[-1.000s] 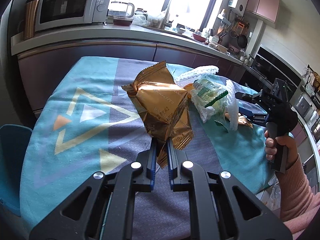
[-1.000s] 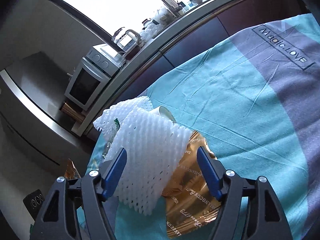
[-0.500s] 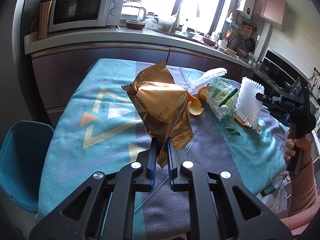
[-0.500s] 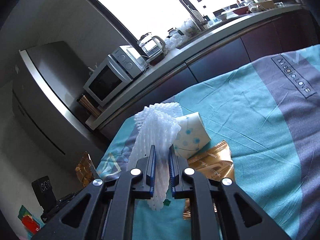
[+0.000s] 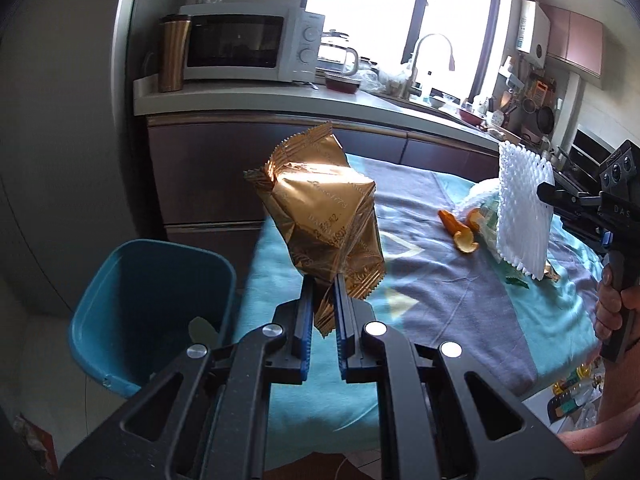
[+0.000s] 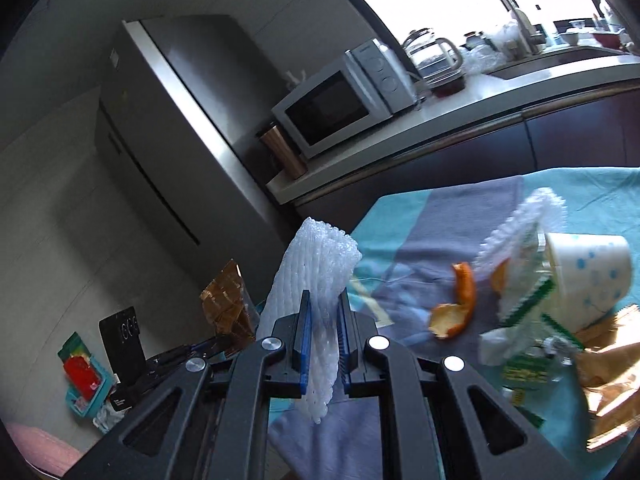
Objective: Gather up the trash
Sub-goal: 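Carry the wrapper and foam net over the blue bin and open both tools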
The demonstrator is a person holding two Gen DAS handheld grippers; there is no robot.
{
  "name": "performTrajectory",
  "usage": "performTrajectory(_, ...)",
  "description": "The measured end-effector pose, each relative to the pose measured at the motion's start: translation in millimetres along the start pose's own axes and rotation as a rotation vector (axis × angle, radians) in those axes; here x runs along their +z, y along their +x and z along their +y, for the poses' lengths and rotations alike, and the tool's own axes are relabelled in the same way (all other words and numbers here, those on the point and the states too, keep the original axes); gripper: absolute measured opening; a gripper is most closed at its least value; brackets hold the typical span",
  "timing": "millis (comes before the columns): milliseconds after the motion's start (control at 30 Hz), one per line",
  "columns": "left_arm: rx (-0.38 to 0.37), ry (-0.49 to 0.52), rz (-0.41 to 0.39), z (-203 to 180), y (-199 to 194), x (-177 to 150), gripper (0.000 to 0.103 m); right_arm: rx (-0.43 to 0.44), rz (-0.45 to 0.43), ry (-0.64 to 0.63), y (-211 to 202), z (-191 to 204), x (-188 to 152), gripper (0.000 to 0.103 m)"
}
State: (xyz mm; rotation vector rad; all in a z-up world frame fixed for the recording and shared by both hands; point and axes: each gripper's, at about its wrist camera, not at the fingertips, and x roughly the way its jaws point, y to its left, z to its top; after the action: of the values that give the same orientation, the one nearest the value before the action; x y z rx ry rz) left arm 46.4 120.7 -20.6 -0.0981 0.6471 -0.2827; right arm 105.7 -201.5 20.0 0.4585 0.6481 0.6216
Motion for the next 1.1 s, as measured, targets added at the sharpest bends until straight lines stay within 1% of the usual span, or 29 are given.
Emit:
performTrajectory(167, 0.100, -0.066, -0.008, 50, -14, -5, 0.010, 0.076, 0.084, -0.059, 67, 37, 8, 0.011)
performTrajectory(267, 0.153, -0.099, 0.001, 79, -16, -10, 0.010, 0.113, 0.131, -0.079, 105, 57, 11, 0.011)
performTrajectory(400, 0.215, -0.131, 0.029, 110, -12, -16, 0.010, 0.126, 0.192, -0.110, 153, 84, 7, 0.011)
performTrajectory(567, 0.255, -0.161, 0.077, 138, 2, -27, 0.010, 0.101, 0.269, -0.155, 207, 106, -3, 0.011)
performTrajectory(733, 0.273, -0.181, 0.115, 154, 16, -35, 0.010, 0.065, 0.334, -0.168, 245, 117, -14, 0.011)
performTrajectory(800, 0.279, -0.186, 0.127, 159, 22, -36, 0.011, 0.050, 0.374, -0.166, 261, 119, -19, 0.011)
performTrajectory(867, 0.289, -0.196, 0.146, 165, 27, -38, 0.011, 0.027, 0.398, -0.169, 275, 121, -24, 0.012)
performTrajectory(1000, 0.298, -0.218, 0.173, 175, 38, -43, 0.011, -0.011, 0.480, -0.173, 300, 122, -35, 0.014)
performTrajectory(1100, 0.303, -0.233, 0.191, 178, 46, -45, 0.012, -0.027, 0.505, -0.164, 310, 122, -41, 0.015)
